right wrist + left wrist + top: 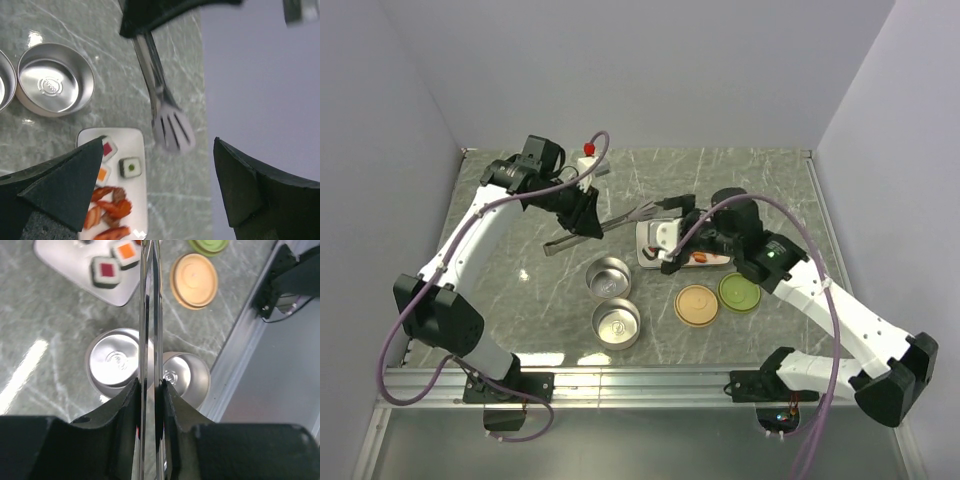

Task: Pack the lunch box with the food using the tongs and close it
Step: Pass the clamp from the left arm to the right

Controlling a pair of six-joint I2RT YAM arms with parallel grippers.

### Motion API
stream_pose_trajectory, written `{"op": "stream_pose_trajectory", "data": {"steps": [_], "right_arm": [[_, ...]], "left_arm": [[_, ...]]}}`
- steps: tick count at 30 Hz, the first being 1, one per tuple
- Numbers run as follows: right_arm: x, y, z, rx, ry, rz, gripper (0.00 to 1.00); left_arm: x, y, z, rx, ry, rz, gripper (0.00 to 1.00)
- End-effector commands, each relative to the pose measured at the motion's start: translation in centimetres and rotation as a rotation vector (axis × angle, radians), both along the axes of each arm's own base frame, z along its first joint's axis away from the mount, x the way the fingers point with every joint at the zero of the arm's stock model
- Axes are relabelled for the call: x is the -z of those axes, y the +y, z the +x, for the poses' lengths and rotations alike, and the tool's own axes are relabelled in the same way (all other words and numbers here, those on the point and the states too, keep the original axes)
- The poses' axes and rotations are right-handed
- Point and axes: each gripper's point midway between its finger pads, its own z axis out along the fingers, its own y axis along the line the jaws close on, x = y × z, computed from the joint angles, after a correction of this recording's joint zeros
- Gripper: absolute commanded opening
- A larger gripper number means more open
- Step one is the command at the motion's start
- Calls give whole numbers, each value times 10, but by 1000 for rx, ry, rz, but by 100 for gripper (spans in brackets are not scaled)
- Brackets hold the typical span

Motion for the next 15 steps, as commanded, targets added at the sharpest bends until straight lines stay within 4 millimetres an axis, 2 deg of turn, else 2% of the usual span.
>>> {"op": "stream_pose_trajectory", "data": {"steps": [1, 8, 13, 15], "right_arm": [[-12, 26, -3, -101, -180, -37, 97], [7, 58, -15, -188, -203, -131, 94], [13, 70, -13, -174, -229, -153, 92], [16, 74, -13, -178, -221, -169, 87]], "left_arm": [[-31, -17, -23, 91, -86, -80, 29], [-37, -30, -38, 142, -67, -109, 29], [-35, -34, -48, 191, -44, -110, 28], [-35, -35, -52, 202, -34, -110, 28]]}}
